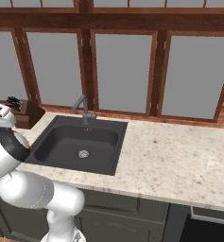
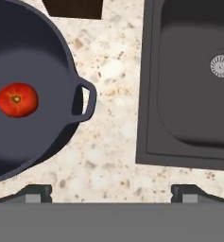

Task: Dump the tomato from the pot into the sink. Then turn on the water and wash the tomato. Then turn off the water and put the tomato back in the pot.

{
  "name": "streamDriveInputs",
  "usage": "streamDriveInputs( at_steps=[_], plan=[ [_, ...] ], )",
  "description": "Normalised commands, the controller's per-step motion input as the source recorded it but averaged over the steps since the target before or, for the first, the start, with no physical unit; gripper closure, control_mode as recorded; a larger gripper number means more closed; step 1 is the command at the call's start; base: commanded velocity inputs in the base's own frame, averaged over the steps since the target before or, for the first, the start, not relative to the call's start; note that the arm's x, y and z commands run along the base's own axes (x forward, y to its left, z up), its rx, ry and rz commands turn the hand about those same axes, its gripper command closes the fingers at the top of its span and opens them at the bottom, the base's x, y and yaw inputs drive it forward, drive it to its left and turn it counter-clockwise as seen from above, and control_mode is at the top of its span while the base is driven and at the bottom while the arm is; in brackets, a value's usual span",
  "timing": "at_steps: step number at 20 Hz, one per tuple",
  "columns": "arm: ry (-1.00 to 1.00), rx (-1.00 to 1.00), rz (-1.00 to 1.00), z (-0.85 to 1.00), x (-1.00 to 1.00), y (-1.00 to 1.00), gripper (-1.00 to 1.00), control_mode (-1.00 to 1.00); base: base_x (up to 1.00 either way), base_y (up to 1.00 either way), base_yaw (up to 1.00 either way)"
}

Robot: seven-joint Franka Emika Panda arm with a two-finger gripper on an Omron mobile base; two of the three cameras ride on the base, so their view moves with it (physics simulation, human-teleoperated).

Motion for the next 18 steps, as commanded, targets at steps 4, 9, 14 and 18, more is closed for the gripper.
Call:
streamDriveInputs(
  at_steps=[4, 9, 14, 18],
  plan=[
    [0.01, 0.01, 0.00, -0.28, 0.29, 0.19, -1.00, -1.00, 0.00, 0.00, 0.00],
    [0.01, 0.01, 0.00, -0.24, 0.33, 0.20, -1.00, -1.00, 0.00, 0.00, 0.00],
    [0.00, 0.00, 0.00, -0.15, 0.28, 0.18, -1.00, -1.00, 0.00, 0.00, 0.00],
    [0.00, 0.00, -0.01, -0.16, 0.31, 0.20, -1.00, -1.00, 0.00, 0.00, 0.00]
  ],
)
